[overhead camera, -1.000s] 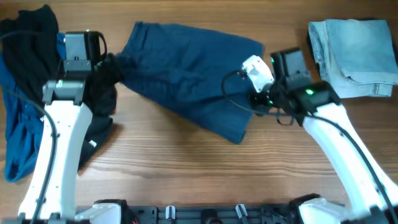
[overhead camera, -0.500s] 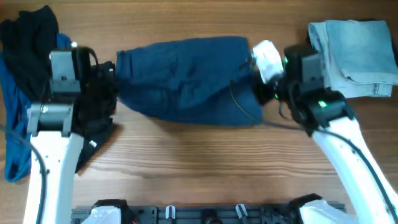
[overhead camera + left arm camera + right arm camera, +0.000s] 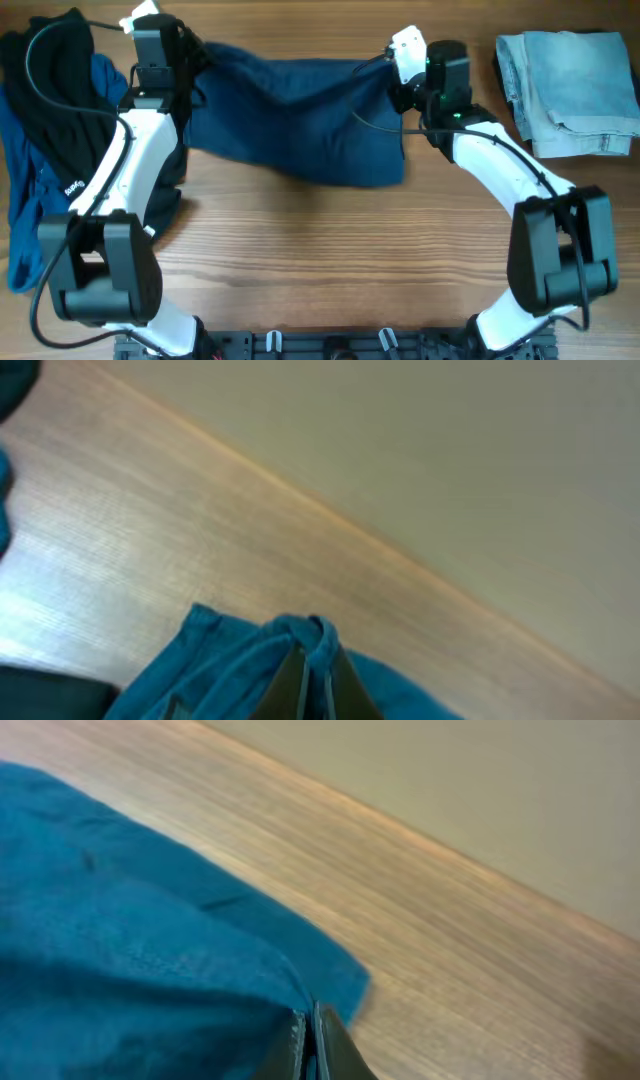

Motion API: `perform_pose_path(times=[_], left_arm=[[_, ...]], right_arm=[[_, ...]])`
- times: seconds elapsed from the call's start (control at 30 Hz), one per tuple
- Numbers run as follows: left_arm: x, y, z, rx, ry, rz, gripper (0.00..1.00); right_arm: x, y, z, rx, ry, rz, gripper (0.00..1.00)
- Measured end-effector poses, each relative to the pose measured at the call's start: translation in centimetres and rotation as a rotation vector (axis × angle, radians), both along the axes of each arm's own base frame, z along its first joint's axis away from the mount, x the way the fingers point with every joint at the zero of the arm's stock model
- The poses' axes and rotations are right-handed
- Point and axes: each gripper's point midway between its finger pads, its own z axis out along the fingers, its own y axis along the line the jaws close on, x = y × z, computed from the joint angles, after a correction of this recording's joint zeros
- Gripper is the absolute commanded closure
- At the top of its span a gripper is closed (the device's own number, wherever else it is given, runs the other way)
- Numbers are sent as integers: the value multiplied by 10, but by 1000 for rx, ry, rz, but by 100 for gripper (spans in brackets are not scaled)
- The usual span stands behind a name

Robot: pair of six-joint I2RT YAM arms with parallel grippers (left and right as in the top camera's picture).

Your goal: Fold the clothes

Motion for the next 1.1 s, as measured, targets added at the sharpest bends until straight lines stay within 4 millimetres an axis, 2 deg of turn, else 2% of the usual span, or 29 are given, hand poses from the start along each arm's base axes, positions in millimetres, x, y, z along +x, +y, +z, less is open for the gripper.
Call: perform_pose_path(times=[0.03,0.1,0.2,0.27,0.33,0.37,0.4,0.43,0.47,0.5,0.53,0.6,0.67,0.77,0.8,0.83,0.87,0.93,0.97,1.1], left_arm=[[11,0,3,-1,-48,0,92],[21,-1,-3,-4,-77,1,85],[30,0,-29,-4,-55,6,82],[38,2,-41,-1,-66,16,76],[43,6,-44,7,-86,35,76],[48,9,-38,15,-130,54,75],[51,11,-33,19,-160,67,72],[54,13,-27,22,-185,77,69],[55,15,-24,24,-202,87,68],[55,17,-23,27,-206,94,64],[55,18,-24,30,-203,98,54],[50,21,-37,35,-143,106,43],[42,26,-54,43,-64,117,41],[26,26,-82,74,74,96,35],[16,21,-93,100,145,42,33],[12,20,-97,107,175,28,27],[-3,17,-103,119,251,-6,24],[-15,13,-103,129,302,-48,19],[-25,8,-103,126,339,-85,17],[-53,-7,-119,77,476,-181,11]], right_arm=[[6,-8,-4,11,-7,-23,95],[18,-14,-7,25,-45,-41,96],[25,-10,-30,32,-36,-28,96],[27,-7,-53,38,-11,-18,96],[29,-7,-56,41,-19,-15,96],[33,-6,-52,47,-47,-14,96],[37,-5,-47,54,-74,-15,70],[40,-5,-43,59,-100,-15,41],[43,-4,-36,71,-132,-19,0],[47,-6,-29,81,-160,-33,0],[51,-10,-21,100,-194,-72,0],[54,-25,-22,168,-170,-160,0],[52,-42,-34,247,-89,-239,0],[40,-53,-58,319,64,-274,0],[20,-48,-65,350,197,-269,0],[8,-42,-55,377,248,-249,0],[-3,-40,-50,388,294,-238,0],[-31,-33,-36,429,403,-205,0],[-41,-29,-28,460,436,-176,0],[-69,1,-28,533,563,-61,0]])
